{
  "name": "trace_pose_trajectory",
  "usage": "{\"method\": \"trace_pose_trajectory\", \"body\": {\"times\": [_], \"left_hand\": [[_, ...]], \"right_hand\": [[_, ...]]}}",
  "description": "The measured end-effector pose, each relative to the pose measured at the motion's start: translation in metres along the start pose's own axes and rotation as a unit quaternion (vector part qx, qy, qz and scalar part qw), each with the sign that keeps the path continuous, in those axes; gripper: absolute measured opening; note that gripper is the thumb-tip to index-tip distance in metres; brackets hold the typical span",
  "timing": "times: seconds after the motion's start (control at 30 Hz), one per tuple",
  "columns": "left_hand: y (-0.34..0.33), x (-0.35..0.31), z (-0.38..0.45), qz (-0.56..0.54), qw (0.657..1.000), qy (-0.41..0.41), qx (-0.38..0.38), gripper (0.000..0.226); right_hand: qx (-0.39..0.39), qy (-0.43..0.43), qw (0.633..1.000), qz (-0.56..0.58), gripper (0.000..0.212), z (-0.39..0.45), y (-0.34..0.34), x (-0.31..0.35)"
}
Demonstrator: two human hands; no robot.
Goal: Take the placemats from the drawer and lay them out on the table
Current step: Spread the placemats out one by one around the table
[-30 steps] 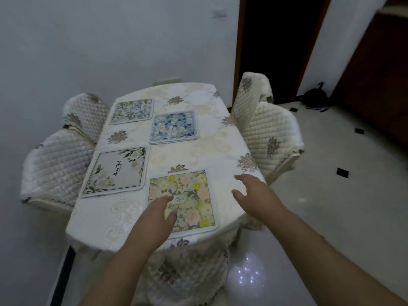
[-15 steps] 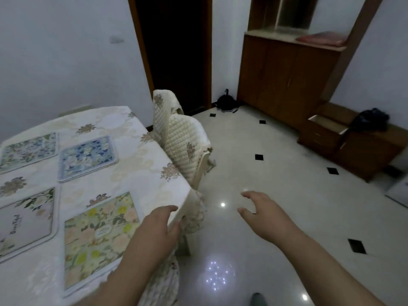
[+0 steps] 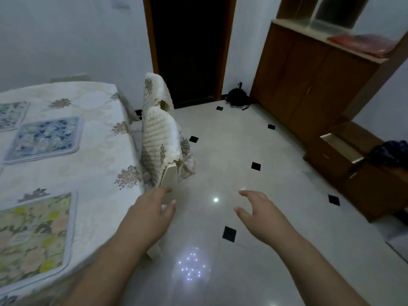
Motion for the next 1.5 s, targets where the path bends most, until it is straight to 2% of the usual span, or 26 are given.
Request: {"method": "trace_pose_trajectory", "body": {"times": [0.13, 0.33, 0.63, 0.9, 1.07, 1.23, 1.37, 1.5], "left_hand": [[0.001, -0.011, 0.040, 0.005, 0.999, 0.022, -0.026, 0.044], [-0.012, 0.005, 0.133, 0.002, 0.997, 0.062, -0.053, 0.045], [-0.037, 0.064, 0.301, -0.007, 0.988, 0.144, -0.058, 0.049], [-0.034, 0.103, 0.398, 0.019, 0.971, 0.226, -0.082, 0.048], [-0.036, 0.124, 0.427, 0.046, 0.935, 0.326, -0.129, 0.047], [-0.025, 0.135, 0.429, 0.075, 0.877, 0.433, -0.195, 0.047], [-0.015, 0.144, 0.420, 0.083, 0.826, 0.504, -0.239, 0.046], [-0.011, 0.177, 0.397, 0.081, 0.776, 0.565, -0.267, 0.047]], "right_hand": [[0.015, 0.050, 0.999, -0.002, 0.055, 0.065, 0.014, 0.017], [0.032, 0.096, 0.995, 0.000, 0.054, 0.173, 0.004, 0.057], [0.055, 0.126, 0.990, -0.026, 0.052, 0.353, -0.022, 0.119], [0.099, 0.196, 0.976, 0.015, 0.050, 0.488, -0.071, 0.193], [0.161, 0.307, 0.937, 0.039, 0.049, 0.571, -0.129, 0.257], [0.237, 0.407, 0.880, 0.059, 0.045, 0.619, -0.165, 0.340], [0.280, 0.490, 0.824, 0.048, 0.050, 0.626, -0.199, 0.404], [0.327, 0.535, 0.778, 0.048, 0.050, 0.610, -0.239, 0.460]]}}
Point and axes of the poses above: each hand's wrist, its own z-axis towards the middle knuckle, its own y-axis out of the back of the hand, x = y × z, the point moved 7 cm from there along z, towards the middle knuckle, and after that the axes turned 15 degrees about -x, right-handed, at the moved point
